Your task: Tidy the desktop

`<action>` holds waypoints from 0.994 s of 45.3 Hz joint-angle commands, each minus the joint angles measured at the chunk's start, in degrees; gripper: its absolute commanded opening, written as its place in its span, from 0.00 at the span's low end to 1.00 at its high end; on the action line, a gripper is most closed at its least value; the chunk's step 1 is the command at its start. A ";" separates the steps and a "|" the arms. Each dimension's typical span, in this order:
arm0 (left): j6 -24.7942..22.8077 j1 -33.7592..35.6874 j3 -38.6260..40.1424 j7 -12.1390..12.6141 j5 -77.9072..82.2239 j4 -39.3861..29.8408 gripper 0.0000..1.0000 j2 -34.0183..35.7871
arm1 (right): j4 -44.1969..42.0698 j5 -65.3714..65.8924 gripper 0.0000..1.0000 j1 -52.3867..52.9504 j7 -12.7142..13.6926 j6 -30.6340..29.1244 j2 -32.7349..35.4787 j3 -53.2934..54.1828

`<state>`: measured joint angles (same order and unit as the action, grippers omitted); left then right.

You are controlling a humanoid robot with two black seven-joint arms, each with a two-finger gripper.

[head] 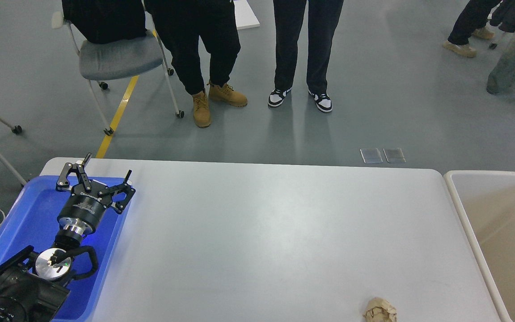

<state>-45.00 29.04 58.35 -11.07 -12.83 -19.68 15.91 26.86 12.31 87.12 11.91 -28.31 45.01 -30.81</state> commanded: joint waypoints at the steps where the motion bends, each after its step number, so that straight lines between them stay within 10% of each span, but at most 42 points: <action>1: 0.00 -0.04 0.00 0.00 0.00 0.00 1.00 0.00 | 23.40 12.37 1.00 9.91 0.04 3.17 6.76 -1.36; 29: 0.00 0.05 -0.08 0.09 0.08 0.00 1.00 0.00 | 52.06 19.68 1.00 32.40 -0.40 -4.73 -3.34 -22.97; 45: 0.00 -0.04 -0.08 0.09 0.08 0.00 1.00 0.00 | 66.65 18.89 1.00 44.80 -6.37 -6.32 -10.64 -38.88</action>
<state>-45.00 29.02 58.27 -10.98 -12.74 -19.69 15.91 83.39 31.38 123.50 9.26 -33.05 38.76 -59.64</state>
